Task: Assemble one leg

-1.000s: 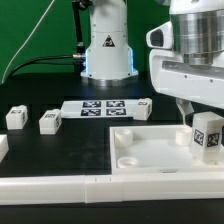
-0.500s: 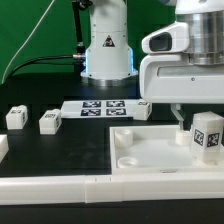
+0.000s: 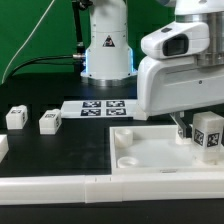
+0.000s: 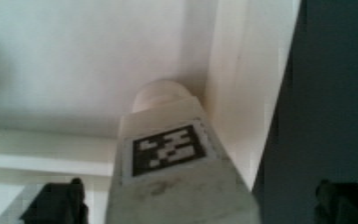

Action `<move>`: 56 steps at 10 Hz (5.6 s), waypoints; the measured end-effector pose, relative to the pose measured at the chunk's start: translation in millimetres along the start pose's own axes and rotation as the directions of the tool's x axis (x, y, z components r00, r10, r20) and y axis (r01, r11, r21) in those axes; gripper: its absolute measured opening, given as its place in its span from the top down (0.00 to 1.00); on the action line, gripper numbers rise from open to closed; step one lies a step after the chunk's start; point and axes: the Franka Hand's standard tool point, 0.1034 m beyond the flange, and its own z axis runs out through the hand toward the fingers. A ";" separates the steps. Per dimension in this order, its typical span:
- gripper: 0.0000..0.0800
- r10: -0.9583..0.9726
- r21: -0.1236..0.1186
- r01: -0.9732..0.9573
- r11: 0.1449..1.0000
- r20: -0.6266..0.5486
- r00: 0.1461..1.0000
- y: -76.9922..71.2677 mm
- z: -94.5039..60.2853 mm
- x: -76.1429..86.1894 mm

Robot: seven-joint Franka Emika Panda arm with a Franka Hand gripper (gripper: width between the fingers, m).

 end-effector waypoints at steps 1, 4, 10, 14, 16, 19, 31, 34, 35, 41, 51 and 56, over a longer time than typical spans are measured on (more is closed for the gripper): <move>0.19 -0.099 -0.008 0.099 0.995 -0.009 0.995 4.5 -0.3 0.7; 0.22 -0.099 -0.008 0.099 0.995 -0.009 0.995 3.9 -0.3 0.8; 0.64 0.206 0.002 -0.206 0.979 -0.016 0.978 7.1 -1.0 1.4; 0.64 0.676 0.008 -0.676 0.737 -0.013 0.737 11.6 -0.3 0.4; 0.64 0.867 0.009 -0.867 0.498 -0.017 0.498 12.2 0.9 -0.3; 0.64 0.972 0.014 -0.972 0.234 -0.012 0.233 12.3 1.1 -0.5; 0.19 0.290 0.001 -0.290 0.957 -0.021 0.957 10.4 -1.5 3.1; 0.19 0.054 -0.017 -0.054 0.998 -0.023 0.998 11.4 -2.7 4.1; 0.31 0.079 -0.015 -0.080 0.997 -0.023 0.997 11.1 -2.6 4.1; 0.64 0.353 0.005 -0.353 0.936 -0.051 0.934 13.9 -1.9 4.9; 0.63 1.000 0.047 -0.999 -0.004 0.010 -0.003 12.4 0.2 -0.4; 0.21 0.889 0.046 -0.888 0.457 -0.011 0.457 2.6 1.5 0.6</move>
Offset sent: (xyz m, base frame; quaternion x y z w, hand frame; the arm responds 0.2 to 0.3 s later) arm 0.0000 0.0000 0.0000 0.0000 0.0000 0.0000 1.0000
